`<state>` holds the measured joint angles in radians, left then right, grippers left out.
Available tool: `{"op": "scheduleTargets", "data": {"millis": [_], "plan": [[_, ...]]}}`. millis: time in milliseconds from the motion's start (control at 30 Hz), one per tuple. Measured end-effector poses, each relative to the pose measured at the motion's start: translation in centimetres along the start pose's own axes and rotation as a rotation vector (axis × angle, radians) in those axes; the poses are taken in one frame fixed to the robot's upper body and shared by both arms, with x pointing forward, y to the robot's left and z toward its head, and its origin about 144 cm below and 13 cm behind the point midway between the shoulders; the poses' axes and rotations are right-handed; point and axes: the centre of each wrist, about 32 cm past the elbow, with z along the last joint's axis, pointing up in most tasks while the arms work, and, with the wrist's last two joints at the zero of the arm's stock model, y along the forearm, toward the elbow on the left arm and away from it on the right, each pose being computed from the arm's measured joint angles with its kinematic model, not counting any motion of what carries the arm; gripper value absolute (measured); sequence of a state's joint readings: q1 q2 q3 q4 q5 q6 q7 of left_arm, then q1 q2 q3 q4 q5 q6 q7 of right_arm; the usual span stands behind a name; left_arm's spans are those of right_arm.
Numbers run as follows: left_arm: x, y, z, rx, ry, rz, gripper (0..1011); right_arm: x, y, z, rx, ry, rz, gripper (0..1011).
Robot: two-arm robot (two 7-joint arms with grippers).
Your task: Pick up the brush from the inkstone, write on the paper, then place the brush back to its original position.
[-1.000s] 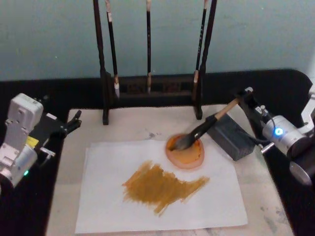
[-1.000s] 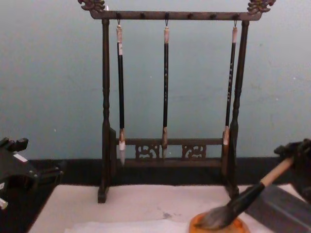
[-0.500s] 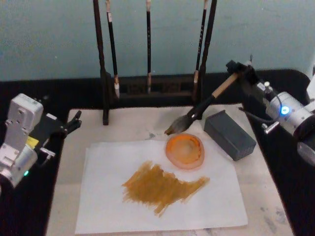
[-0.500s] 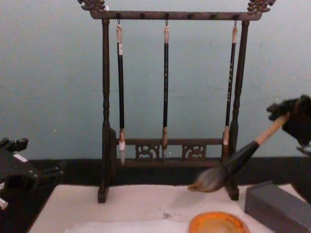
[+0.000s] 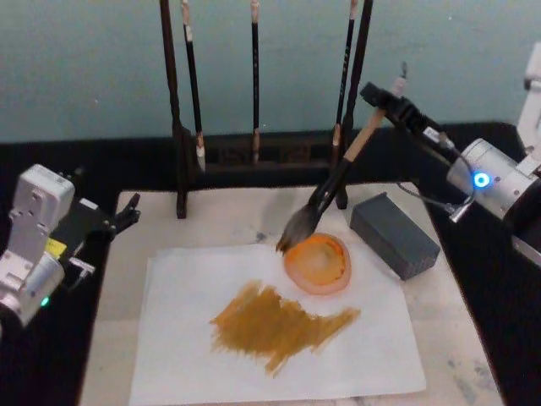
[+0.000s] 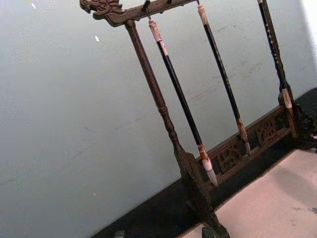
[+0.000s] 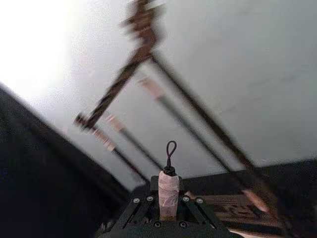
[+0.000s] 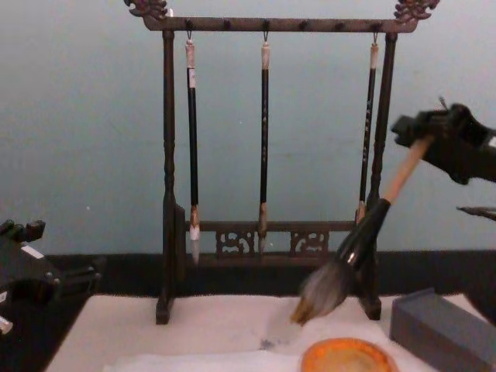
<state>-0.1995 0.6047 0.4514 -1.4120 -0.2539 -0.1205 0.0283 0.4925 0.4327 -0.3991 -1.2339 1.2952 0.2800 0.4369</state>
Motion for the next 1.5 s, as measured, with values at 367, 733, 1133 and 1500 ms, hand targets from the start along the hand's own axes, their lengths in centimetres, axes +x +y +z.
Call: {"op": "scheduleTargets", "data": {"millis": [367,733,1133,1500], "plan": [[0.0,0.0,0.0,0.0,0.0,0.0,1010,-5.1,0.0,-0.1,-0.081,-0.444,0.189,152],[0.0,0.0,0.0,0.0,0.0,0.0,1010,-8.4,-2.0,-2.8,-0.114,-0.711,0.317,152],[0.0,0.0,0.0,0.0,0.0,0.0,1009,-9.0,-2.9,-4.5,-0.127,-0.813,0.362,152],[0.0,0.0,0.0,0.0,0.0,0.0,1010,-8.9,-2.8,-4.3,-0.126,-0.805,0.358,152]]}}
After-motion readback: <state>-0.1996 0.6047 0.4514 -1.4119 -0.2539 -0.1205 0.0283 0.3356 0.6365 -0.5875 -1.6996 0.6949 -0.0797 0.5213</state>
